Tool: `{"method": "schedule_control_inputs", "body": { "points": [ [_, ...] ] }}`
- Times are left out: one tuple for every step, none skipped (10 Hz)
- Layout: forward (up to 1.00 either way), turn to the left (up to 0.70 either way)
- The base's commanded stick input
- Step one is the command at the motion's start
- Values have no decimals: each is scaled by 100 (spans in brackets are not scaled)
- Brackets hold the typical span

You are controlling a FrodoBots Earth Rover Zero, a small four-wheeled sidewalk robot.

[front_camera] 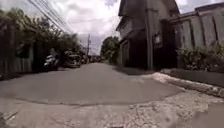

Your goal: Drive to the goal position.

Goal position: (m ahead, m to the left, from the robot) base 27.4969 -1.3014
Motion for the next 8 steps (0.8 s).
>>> {"method": "schedule_control_inputs", "body": {
  "points": [
    [52,0],
    [50,0],
    [50,0],
    [50,0],
    [50,0],
    [50,0],
    [50,0],
    [50,0]
  ]
}}
